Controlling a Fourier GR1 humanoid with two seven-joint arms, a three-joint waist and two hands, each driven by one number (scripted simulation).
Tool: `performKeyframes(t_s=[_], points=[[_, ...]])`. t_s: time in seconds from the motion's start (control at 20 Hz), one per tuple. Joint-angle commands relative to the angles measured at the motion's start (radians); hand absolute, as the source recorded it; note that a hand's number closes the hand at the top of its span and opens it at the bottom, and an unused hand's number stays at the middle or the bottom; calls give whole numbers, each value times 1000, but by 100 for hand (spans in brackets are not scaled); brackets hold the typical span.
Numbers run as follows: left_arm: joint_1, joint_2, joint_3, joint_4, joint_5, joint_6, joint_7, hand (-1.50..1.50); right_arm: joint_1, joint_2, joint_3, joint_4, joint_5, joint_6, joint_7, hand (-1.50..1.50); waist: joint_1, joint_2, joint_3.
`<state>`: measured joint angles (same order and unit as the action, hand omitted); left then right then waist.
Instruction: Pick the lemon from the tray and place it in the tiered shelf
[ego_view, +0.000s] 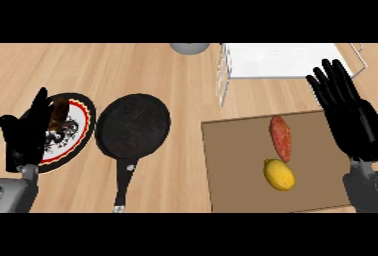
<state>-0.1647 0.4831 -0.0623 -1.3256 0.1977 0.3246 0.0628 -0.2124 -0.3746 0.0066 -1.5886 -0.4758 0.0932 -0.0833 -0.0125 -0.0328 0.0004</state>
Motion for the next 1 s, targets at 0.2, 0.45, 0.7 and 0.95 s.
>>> performKeyframes(t_s=[0.2, 0.45, 0.7, 0.95], points=[[1, -89, -52, -197, -2, 25, -18, 0, -89, -67, 184, -34, 5, 255, 99, 150, 50, 26, 0], [40, -116, -70, -270, 10, 22, 22, 0, -64, -10, 103, 146, -95, 256, 120, -150, 33, 33, 1], [48, -114, -51, -265, 6, 5, 18, 0, -74, -189, 8, 145, -199, 591, 42, -150, 15, 32, 0], [70, -101, -46, -290, 1, 9, 32, 0, -137, -380, 51, 10, -60, 714, 104, -150, 10, 27, -1]])
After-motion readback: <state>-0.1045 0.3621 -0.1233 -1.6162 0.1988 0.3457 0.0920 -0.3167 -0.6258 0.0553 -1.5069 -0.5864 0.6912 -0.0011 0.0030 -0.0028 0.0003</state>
